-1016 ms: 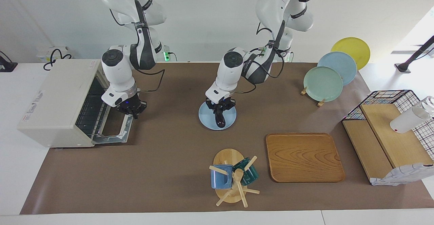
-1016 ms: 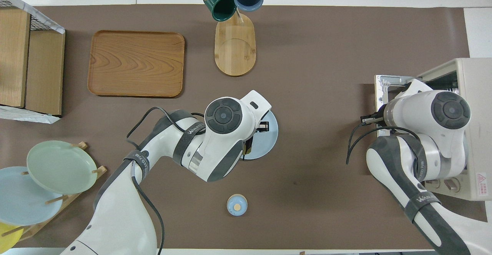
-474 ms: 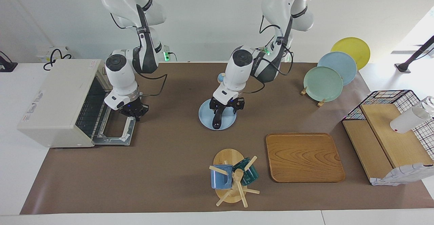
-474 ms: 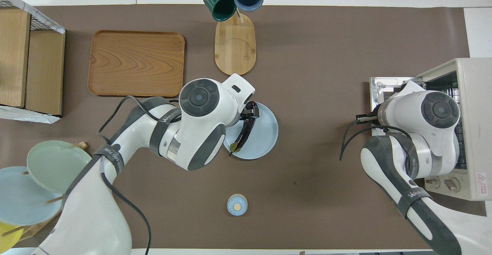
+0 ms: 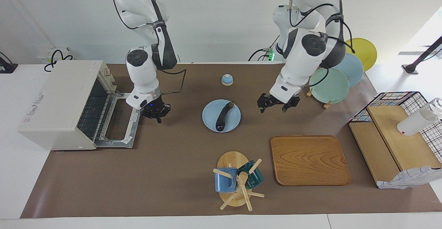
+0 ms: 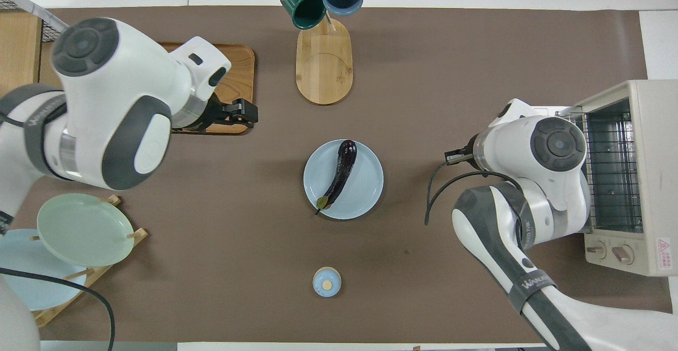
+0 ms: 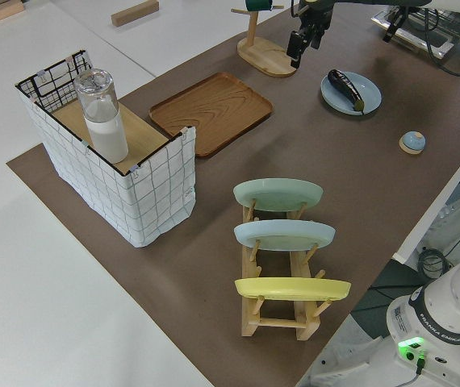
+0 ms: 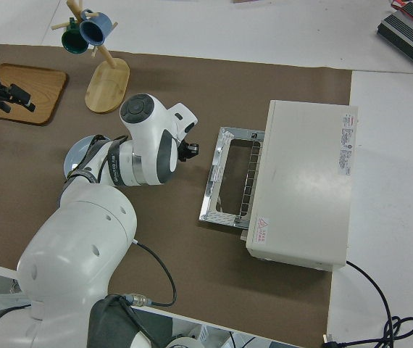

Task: Put eggplant into oven
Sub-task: 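Release the eggplant on the plate while the right gripper lowers the door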

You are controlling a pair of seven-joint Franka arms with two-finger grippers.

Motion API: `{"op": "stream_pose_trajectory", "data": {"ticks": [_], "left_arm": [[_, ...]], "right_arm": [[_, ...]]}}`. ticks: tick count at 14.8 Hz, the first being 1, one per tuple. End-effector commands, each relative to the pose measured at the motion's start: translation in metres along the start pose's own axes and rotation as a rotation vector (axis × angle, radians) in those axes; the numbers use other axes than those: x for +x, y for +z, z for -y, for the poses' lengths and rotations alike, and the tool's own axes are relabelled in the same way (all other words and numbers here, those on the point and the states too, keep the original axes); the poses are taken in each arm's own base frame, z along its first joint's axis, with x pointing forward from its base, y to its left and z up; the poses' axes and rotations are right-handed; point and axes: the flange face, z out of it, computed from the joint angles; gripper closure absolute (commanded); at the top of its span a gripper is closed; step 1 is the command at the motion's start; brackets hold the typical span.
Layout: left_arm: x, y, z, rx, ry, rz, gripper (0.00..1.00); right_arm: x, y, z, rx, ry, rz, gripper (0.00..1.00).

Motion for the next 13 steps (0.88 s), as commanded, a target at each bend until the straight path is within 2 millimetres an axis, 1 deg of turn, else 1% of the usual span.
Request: {"op": "stream_pose_trajectory", "data": {"ticks": [1,2,3,4,5,6,7,8,9,10,11,12,13], "left_arm": [[0.007,-0.028,0.061,0.012,0.002,0.0,0.0],[0.007,-0.041,0.079,0.015,-0.007,-0.012,0.0],[0.004,-0.051,0.09,0.033,-0.006,-0.016,0.0],[0.0,-0.061,0.099,0.053,0.002,-0.017,0.0],[-0.005,-0.071,0.106,0.067,0.031,-0.014,0.0],[-0.012,-0.079,0.106,0.067,0.052,-0.005,0.0],[-0.018,-0.085,0.107,0.071,0.053,0.007,0.0],[-0.025,-0.091,0.108,0.074,0.054,0.022,0.0],[-0.033,-0.097,0.113,0.079,0.051,0.047,0.0],[-0.041,-0.101,0.116,0.082,0.06,0.073,0.0],[-0.049,-0.101,0.118,0.084,0.079,0.1,0.0],[-0.055,-0.102,0.12,0.086,0.087,0.12,0.0],[-0.062,-0.104,0.12,0.101,0.091,0.141,0.0]], "right_arm": [[0.038,-0.039,0.058,0.018,-0.007,0.014,0.6],[0.042,-0.053,0.087,0.022,0.022,0.007,0.37],[0.046,-0.06,0.109,0.024,0.06,0.008,0.07],[0.051,-0.063,0.13,0.023,0.085,0.009,0.0],[0.057,-0.068,0.158,0.021,0.095,0.012,0.0],[0.064,-0.068,0.19,0.01,0.122,0.029,0.0],[0.076,-0.064,0.217,-0.007,0.164,0.042,0.0],[0.085,-0.057,0.237,-0.028,0.199,0.063,0.0],[0.087,-0.049,0.261,-0.041,0.205,0.072,0.0],[0.083,-0.042,0.283,-0.041,0.2,0.069,0.0],[0.076,-0.036,0.301,-0.038,0.206,0.064,0.0],[0.073,-0.032,0.314,-0.025,0.21,0.044,0.0],[0.075,-0.032,0.319,0.002,0.215,0.011,0.0]]}}
